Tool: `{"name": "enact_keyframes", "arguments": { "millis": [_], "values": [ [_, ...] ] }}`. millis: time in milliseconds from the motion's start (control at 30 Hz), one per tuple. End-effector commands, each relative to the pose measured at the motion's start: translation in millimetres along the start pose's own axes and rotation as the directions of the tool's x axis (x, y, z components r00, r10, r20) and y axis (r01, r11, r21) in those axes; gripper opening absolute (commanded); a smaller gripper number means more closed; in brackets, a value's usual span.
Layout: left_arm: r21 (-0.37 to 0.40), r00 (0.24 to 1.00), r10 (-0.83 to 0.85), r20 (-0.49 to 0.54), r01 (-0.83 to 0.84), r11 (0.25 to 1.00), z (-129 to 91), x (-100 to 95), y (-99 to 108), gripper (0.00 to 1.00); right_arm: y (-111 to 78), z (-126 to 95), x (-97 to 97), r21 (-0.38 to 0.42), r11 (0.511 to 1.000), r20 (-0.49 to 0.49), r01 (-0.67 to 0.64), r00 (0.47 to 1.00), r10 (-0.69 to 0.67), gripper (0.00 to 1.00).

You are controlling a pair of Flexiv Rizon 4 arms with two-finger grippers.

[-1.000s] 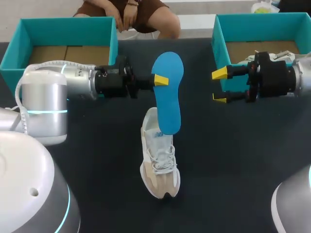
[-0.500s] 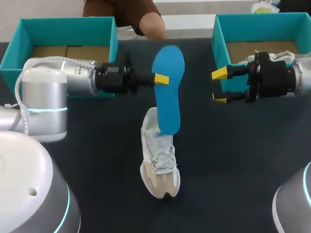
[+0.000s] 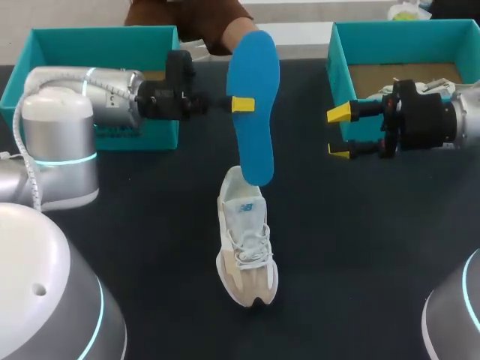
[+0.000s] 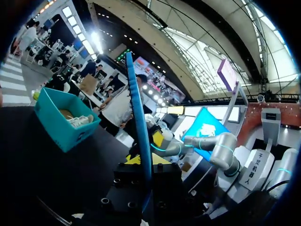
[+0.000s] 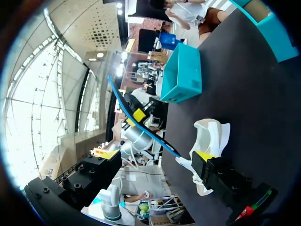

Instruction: Take the shoe out of the shoebox, open the shoe tongue, remove and reinsert the insole, then place the shoe into the shoebox

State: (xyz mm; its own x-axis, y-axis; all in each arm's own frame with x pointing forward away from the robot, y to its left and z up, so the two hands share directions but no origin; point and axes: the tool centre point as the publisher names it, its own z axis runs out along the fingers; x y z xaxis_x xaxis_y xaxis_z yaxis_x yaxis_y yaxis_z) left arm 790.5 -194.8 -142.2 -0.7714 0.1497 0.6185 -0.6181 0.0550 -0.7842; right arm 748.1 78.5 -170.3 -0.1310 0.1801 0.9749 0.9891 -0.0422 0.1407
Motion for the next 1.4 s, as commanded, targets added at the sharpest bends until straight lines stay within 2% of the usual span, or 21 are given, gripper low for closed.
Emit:
{"name": "enact_keyframes", "arguments": {
  "millis": [33,67,200,233,267,300,800,867,967,1100,1133,1200,1233,1267,1333,1367,1400],
  "values": [
    [-0.045,0.682,0.731,0.023,-0.730,0.682,-5,5.1,-7,0.00,0.4,2,-0.1,0.000,1.000,0.001,0.000,1.000,0.000,1.00],
    [-0.063,0.649,0.761,-0.006,-0.760,0.647,-5,4.8,-6,0.00,0.4,2,-0.1,0.000,1.000,0.001,0.000,1.000,0.000,1.00],
    [-0.053,0.533,0.846,0.005,-0.845,0.532,-10,4.9,-7,0.00,0.4,2,-0.1,0.000,1.000,0.001,0.000,1.000,0.000,1.00],
    [-0.043,0.534,0.845,0.024,-0.844,0.534,-12,4.1,-8,0.00,0.4,2,-0.1,0.000,1.000,0.001,0.000,1.000,0.000,1.00],
    [-0.033,0.564,0.823,0.061,-0.823,0.567,-13,3.0,-9,0.00,0.4,2,-0.1,0.000,1.000,0.001,0.000,1.000,0.000,1.00],
    [0.015,0.656,0.750,0.084,-0.754,0.657,-14,2.4,-10,0.00,0.4,2,-0.1,0.000,1.000,0.001,0.000,1.000,0.000,1.00],
    [0.015,0.656,0.750,0.084,-0.754,0.657,-14,2.4,-10,0.00,0.4,2,-0.1,0.000,1.000,0.001,0.000,1.000,0.000,1.00],
    [0.047,0.513,0.857,0.038,-0.858,0.512,-12,1.1,-7,0.00,0.4,2,-0.1,0.000,1.000,0.001,0.000,1.000,0.000,1.00],
    [0.069,0.357,0.934,-0.014,-0.932,0.357,-10,0.9,-4,0.00,0.4,2,-0.1,0.000,1.000,0.001,0.000,1.000,0.000,1.00],
    [0.032,0.192,0.980,-0.044,-0.981,0.194,-9,-5.3,-2,0.00,0.4,2,-0.1,0.000,1.000,0.001,0.000,1.000,0.000,1.00],
    [0.030,0.181,0.982,-0.044,-0.983,0.183,-9,-5.9,-2,0.00,0.4,2,-0.1,0.000,1.000,0.001,0.000,1.000,0.000,1.00],
    [0.002,0.038,0.997,-0.067,-0.999,0.038,-11,-7.9,-3,0.00,0.4,2,-0.1,0.000,1.000,0.001,0.000,1.000,0.000,1.00],
    [-0.002,-0.006,0.997,-0.080,-1.000,-0.006,-11,-8.9,-3,0.00,0.4,2,-0.1,0.000,1.000,0.001,0.000,1.000,0.000,1.00],
    [-0.017,-0.102,0.991,-0.091,-0.994,-0.103,-12,-10.8,-2,0.00,0.4,2,-0.1,0.000,1.000,0.001,0.000,1.000,0.000,1.00],
    [-0.024,-0.197,0.975,-0.102,-0.980,-0.200,-13,-14.5,-1,0.00,0.4,2,-0.1,0.000,1.000,0.001,0.000,1.000,0.000,1.00],
    [-0.025,-0.205,0.974,-0.099,-0.978,-0.208,-13,-14.9,-1,0.00,0.4,2,-0.1,0.000,1.000,0.001,0.000,1.000,0.000,1.00],
    [-0.034,-0.275,0.957,-0.098,-0.960,-0.279,-14,-17.4,0,0.00,0.4,2,-0.1,0.000,1.000,0.001,0.000,1.000,0.000,1.00]
  ]
}}
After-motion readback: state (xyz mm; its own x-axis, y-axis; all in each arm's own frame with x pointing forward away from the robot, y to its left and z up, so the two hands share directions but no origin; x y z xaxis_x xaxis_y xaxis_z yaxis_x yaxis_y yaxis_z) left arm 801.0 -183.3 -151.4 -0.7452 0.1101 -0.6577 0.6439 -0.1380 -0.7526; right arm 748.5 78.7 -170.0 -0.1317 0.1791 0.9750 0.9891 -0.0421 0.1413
